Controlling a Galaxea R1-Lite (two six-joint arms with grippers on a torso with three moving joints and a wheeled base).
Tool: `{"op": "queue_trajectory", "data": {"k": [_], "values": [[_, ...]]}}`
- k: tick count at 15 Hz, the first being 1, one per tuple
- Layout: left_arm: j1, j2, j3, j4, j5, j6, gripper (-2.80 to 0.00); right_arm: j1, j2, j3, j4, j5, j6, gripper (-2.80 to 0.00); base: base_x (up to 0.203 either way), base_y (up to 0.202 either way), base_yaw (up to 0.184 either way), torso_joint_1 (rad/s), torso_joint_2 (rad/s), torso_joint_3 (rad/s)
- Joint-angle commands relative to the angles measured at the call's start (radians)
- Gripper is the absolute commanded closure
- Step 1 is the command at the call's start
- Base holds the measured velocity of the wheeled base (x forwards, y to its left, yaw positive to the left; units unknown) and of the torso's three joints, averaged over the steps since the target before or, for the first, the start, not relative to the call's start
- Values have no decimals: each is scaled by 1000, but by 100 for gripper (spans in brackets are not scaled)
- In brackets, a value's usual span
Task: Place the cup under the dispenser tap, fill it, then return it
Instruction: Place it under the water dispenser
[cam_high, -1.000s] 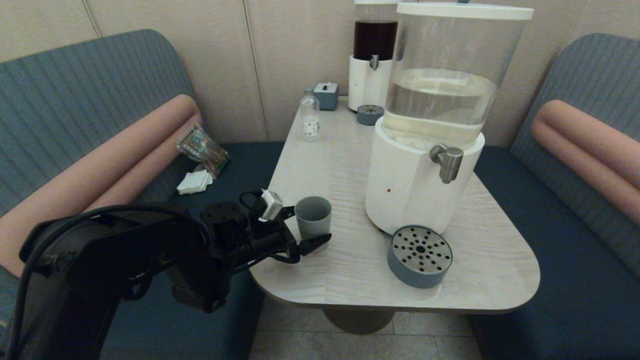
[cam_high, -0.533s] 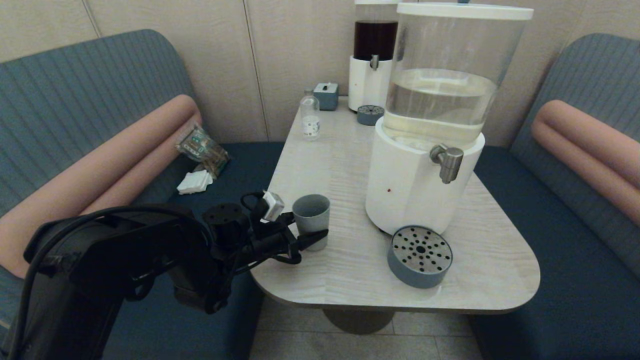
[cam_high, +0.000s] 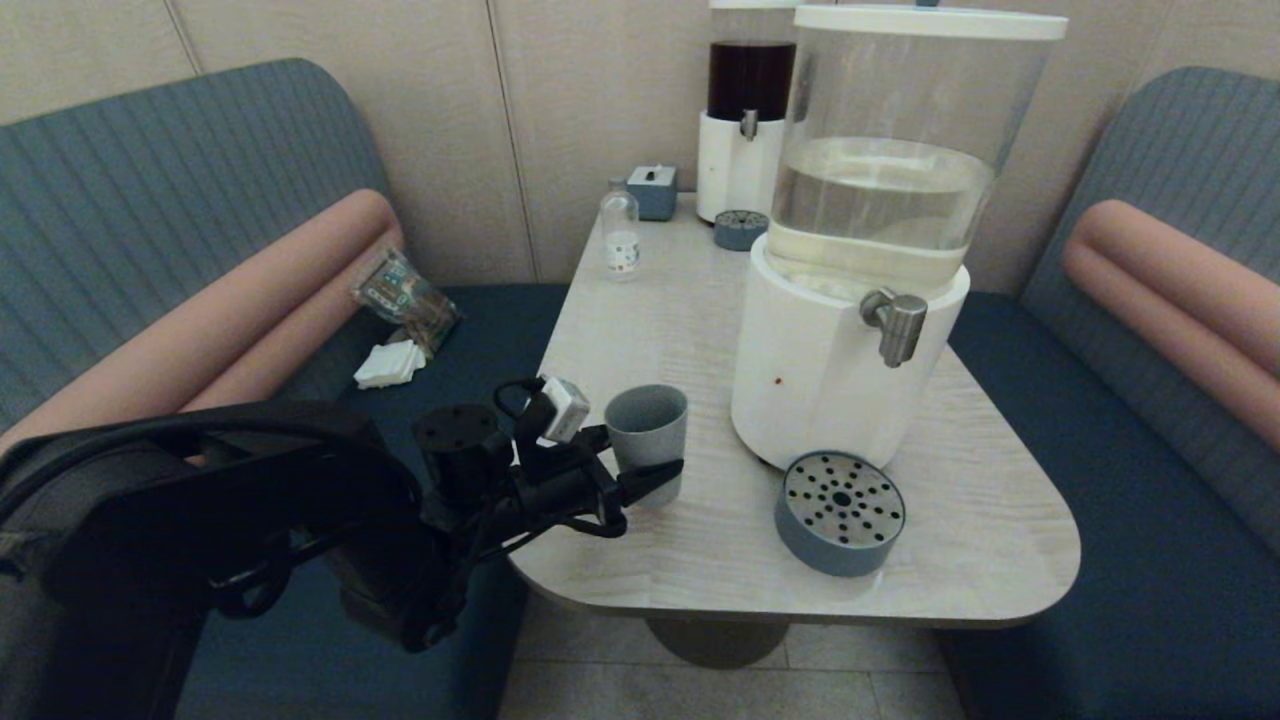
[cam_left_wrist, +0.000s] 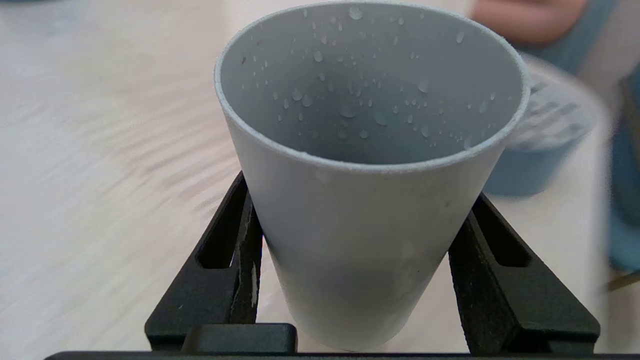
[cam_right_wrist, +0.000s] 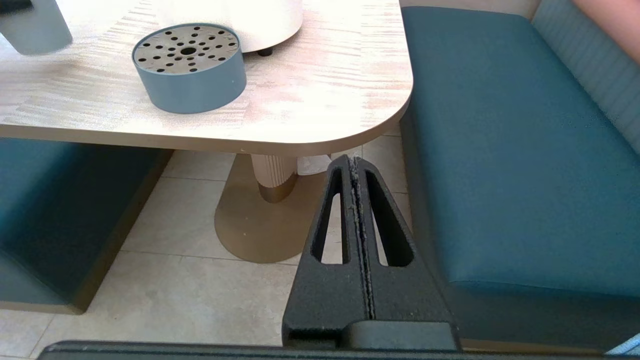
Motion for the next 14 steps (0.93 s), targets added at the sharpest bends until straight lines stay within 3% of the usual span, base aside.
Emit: {"op": "queue_trajectory", "data": {"k": [1,5,10,14], "values": [[-97,-119,52,-9,17,-15,0,0,0,1,0,0,6,0,0,0,0,0,0,0],[-240,-100,-22,-9,84,-31,0,0,0,0,0,-6,9,0,0,0,0,0,0,0],[-270,116,-303,-9,85,-40,0,0,0,2,0,-6,11,0,0,0,0,0,0,0],[-301,246,-432,-2,82,-40,0,0,0,1,0,-6,11,0,0,0,0,0,0,0]]}}
